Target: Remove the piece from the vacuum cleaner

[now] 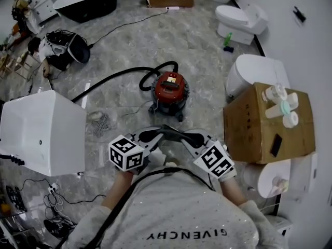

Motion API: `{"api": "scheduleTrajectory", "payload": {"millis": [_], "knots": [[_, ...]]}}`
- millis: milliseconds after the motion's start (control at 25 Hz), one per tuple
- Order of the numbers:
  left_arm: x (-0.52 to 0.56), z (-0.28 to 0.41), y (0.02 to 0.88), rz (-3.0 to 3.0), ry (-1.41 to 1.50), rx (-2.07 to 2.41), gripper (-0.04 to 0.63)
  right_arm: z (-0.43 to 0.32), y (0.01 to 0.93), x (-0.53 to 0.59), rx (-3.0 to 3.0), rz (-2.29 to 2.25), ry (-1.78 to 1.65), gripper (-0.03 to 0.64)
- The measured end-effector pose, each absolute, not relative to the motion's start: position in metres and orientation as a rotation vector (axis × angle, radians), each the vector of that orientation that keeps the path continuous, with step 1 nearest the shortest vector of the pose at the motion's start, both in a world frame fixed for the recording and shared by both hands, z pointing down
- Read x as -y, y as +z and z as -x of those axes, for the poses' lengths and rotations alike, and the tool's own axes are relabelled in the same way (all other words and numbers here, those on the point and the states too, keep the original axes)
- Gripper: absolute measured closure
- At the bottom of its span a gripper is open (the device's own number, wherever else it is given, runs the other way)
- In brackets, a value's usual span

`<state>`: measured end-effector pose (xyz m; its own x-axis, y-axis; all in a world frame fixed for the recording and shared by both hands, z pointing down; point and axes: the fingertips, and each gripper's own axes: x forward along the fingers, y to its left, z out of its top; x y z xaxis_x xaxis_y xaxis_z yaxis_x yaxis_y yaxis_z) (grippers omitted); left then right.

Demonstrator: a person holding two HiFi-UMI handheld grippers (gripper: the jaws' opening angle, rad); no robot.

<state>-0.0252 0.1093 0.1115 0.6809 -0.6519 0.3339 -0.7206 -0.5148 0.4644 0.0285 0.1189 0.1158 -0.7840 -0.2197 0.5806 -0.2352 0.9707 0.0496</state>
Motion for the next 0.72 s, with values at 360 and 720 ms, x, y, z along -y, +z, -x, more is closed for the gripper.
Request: {"api": "scheduleTrajectory", "payload": {"millis": [360,720], "knots": [[-0.098,0.010,0.102,-2.365,0.206,0.999,0.558,-0.042,0.108,-0.109,2.514,-0.345,0.101,0.580],[-0.096,0.015,0.104,-2.301,0.142,0.943,0.558,-0.037,0.108,-0.106,2.490,-0.315,0.087,0.580]]}}
